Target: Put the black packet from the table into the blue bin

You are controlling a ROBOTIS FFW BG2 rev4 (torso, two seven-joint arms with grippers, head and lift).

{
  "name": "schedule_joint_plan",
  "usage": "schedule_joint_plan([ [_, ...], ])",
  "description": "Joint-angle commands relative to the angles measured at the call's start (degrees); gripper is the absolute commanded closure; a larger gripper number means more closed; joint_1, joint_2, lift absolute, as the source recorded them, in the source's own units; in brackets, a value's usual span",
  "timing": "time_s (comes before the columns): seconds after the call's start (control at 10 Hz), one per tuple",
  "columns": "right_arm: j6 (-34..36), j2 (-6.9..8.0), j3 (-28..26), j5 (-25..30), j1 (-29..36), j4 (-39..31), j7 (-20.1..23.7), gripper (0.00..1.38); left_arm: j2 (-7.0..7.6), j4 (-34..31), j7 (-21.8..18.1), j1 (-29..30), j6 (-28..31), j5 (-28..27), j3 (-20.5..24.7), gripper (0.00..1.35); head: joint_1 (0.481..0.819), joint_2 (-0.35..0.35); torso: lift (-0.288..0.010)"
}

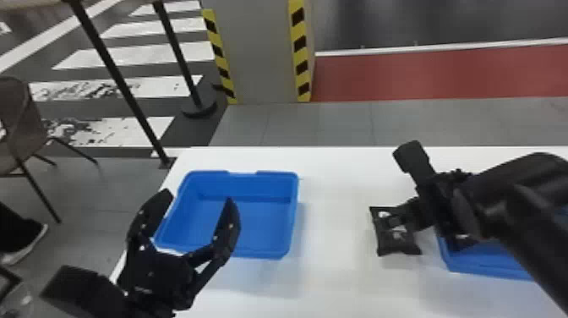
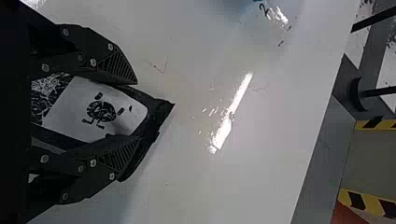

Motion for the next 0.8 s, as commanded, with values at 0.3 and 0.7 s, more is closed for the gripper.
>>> schedule_joint_plan([
  [0.3,-4.09,-0.07,1.52,-3.89,0.62,-0.66,0.37,1.12,0.44,0.25,0.35,0.44,-1.27,1.02,0.12,0.11,0.695,0.226,-0.11],
  [0.7,-4.09,-0.24,-6.6,-3.66,5.82,-13.46,0.28,1.12,1.15,0.25,0.35,0.86,-1.55,1.59,-0.68,0.11,0.695,0.272,-0.11],
])
